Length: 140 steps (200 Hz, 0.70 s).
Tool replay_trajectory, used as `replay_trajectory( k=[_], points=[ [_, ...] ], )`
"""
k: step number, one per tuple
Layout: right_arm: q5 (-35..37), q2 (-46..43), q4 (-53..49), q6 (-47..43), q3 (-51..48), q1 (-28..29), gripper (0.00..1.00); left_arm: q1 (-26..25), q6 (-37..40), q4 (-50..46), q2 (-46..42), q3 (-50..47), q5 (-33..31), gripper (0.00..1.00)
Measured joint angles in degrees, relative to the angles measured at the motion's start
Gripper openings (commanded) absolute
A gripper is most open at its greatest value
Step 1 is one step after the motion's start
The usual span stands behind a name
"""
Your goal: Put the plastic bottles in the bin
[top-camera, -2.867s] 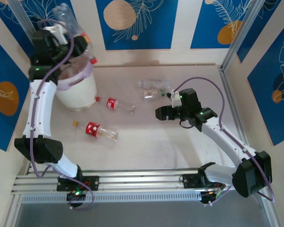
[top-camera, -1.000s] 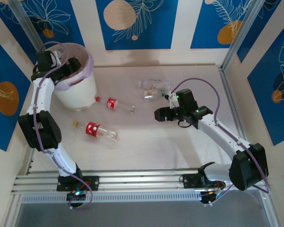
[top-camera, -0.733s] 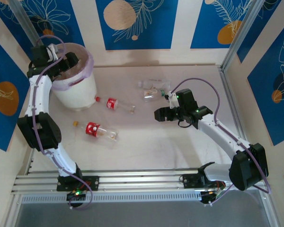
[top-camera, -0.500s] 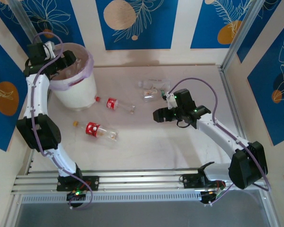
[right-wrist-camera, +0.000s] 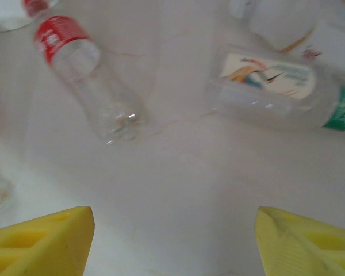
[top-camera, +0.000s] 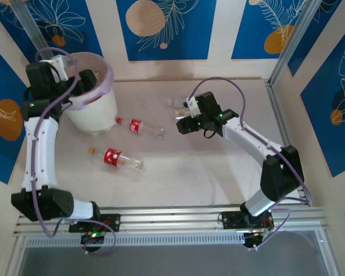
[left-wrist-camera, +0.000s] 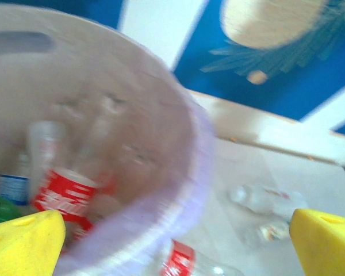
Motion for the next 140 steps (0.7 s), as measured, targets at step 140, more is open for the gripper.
replay_trajectory(
  k=[140],
  points=[
    [-6.5, 24.8, -0.8, -15.8, 20.9, 8.5, 0.78, -18.7, -9.7, 1.7, -13.5, -32.1, -1.6, 1.0]
  ],
)
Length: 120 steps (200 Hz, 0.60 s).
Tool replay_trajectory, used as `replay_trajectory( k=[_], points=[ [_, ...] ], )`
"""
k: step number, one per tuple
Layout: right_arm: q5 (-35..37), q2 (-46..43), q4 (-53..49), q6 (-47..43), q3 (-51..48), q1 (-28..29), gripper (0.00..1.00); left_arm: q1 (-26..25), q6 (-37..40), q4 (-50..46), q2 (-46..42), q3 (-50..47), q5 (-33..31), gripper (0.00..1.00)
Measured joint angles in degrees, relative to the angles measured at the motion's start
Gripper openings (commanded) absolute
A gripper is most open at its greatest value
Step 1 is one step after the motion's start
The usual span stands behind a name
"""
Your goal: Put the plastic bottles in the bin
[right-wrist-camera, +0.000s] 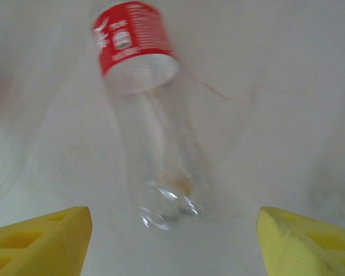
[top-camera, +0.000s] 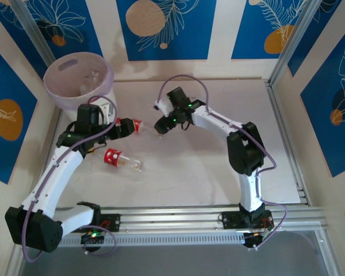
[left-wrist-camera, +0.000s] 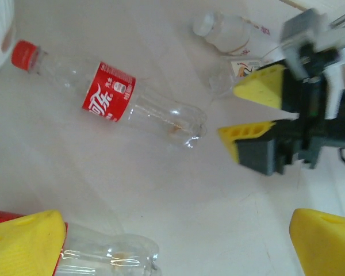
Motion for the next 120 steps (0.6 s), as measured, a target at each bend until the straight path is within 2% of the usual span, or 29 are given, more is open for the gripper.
replay_trajectory(
  k=[16, 67, 95, 120],
  points=[
    [0.1, 3.6, 0.2, -1.8, 2.3, 1.4, 0.81, 0.0, -1.2, 1.3, -0.1, 0.0, 0.8, 1.0],
    [2.4, 13.6, -0.9, -4.5, 10.4, 2.8, 0.8, 0.0, -2.6, 4.0, -0.2, 0.0, 1.4, 1.0],
    [3.1, 15.6, -1.8, -5.0, 11.5, 3.2, 0.74, 0.0, -3.1, 5.0, -0.2, 0.0, 1.7, 1.0],
    [3.3, 15.8, -2.6, -5.4, 11.5, 3.4, 0.64, 0.0, -3.3, 5.9, -0.1, 0.0, 2.1, 1.0]
  ],
)
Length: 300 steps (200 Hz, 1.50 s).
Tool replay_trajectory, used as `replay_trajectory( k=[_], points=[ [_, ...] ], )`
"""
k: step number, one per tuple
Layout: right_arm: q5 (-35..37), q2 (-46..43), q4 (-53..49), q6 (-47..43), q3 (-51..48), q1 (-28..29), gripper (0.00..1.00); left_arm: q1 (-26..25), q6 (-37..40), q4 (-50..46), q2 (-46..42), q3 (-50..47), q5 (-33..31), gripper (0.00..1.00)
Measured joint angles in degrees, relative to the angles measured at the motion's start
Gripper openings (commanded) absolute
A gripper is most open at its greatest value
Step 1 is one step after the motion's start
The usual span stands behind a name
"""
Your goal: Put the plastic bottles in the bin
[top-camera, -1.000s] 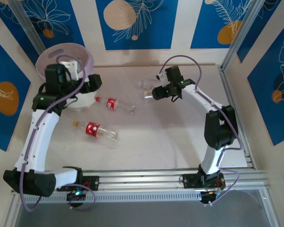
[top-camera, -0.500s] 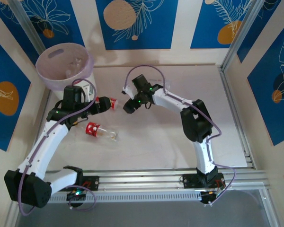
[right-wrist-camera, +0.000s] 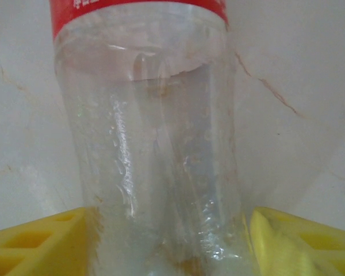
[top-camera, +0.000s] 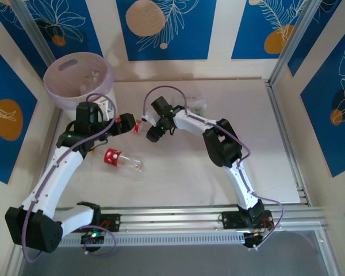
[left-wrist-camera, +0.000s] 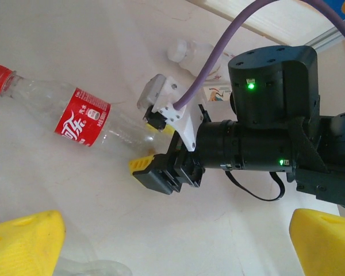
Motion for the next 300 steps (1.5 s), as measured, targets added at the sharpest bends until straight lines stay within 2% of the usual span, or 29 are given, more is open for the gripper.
replay_trajectory(
  k=[42, 103, 162, 190, 241, 279, 300],
  points=[
    [0.0, 0.0, 0.6, -0.3, -0.1, 0.0, 0.45, 0.0, -1.2, 1.6, 0.2, 0.0, 0.5, 1.0],
    [0.7, -6.2, 0.2, 1.0, -7.5, -0.2, 0.44, 0.0, -4.3, 6.1, 3.3, 0.0, 2.8, 1.0],
    [-3.1, -27.2, 6.3, 13.2, -25.9, -4.3, 0.44, -0.2, -12.0, 18.9, 12.0, -2.6, 8.0, 1.0],
    [-4.7, -34.8, 11.3, 19.7, -32.8, -5.6, 0.44, -1.9, -16.2, 24.8, 15.4, -3.2, 8.4, 0.96],
    [-5.6, -36.7, 17.4, 25.5, -37.0, -3.3, 0.44, -6.5, -22.1, 34.9, 20.1, -3.5, 8.5, 0.84],
    [-4.3, -38.3, 20.6, 28.5, -40.3, -3.1, 0.44, -7.3, -23.6, 36.2, 21.7, -3.5, 7.9, 0.77],
    [-3.8, -39.8, 21.9, 29.1, -41.0, -2.8, 0.44, -7.4, -24.2, 37.3, 21.7, -3.5, 7.7, 0.76]
  ],
)
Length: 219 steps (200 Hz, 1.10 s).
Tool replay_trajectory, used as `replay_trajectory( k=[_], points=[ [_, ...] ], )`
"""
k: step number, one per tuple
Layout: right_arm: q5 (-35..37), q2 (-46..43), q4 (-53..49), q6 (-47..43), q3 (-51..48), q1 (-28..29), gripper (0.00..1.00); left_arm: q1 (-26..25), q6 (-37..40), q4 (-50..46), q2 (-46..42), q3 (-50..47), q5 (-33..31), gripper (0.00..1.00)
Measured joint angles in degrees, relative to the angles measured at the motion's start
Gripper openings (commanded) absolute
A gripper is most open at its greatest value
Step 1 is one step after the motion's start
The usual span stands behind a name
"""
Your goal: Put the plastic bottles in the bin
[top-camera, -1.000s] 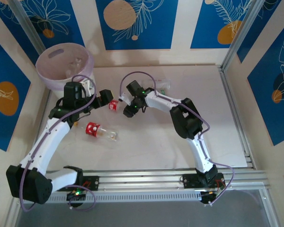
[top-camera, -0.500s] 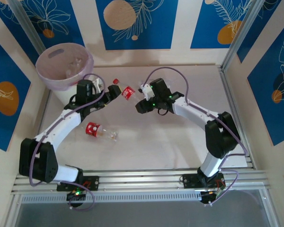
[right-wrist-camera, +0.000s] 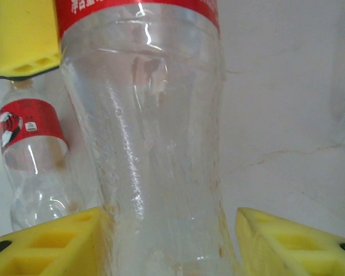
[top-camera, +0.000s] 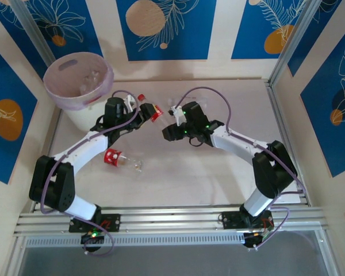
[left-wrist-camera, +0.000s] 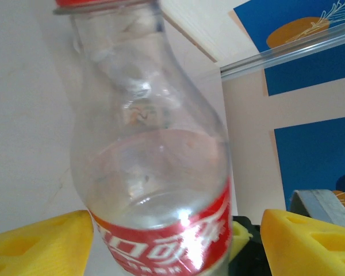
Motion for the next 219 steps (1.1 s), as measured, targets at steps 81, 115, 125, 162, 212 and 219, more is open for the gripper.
replay_trajectory(
  k=[81, 115, 125, 162, 212, 219],
  points=[
    [1.0, -1.5, 1.3, 0.9, 0.0, 1.6, 0.47, -0.2, -1.5, 2.5, 0.4, 0.0, -0.2, 0.46],
    [0.8, -1.5, 1.4, 1.1, 0.0, 1.6, 0.63, -0.2, -1.5, 2.5, 0.4, 0.0, -0.4, 0.43],
    [0.5, -1.5, 1.3, 0.9, 0.0, 1.6, 0.68, -0.2, -1.5, 2.5, 0.4, 0.0, -0.5, 0.43],
    [-1.9, -1.7, 1.1, 1.0, -0.1, 1.0, 0.77, -0.2, -1.3, 2.5, 0.4, 0.0, -0.5, 0.43],
    [-5.4, -9.7, 0.2, 1.5, -1.9, -2.5, 0.8, -0.2, 2.4, -2.0, 0.5, 1.8, -2.0, 0.43],
    [-5.5, -11.3, -0.3, 1.7, -2.0, -3.3, 0.8, -0.2, 3.3, -3.5, 0.5, 2.8, -2.4, 0.42]
  ],
)
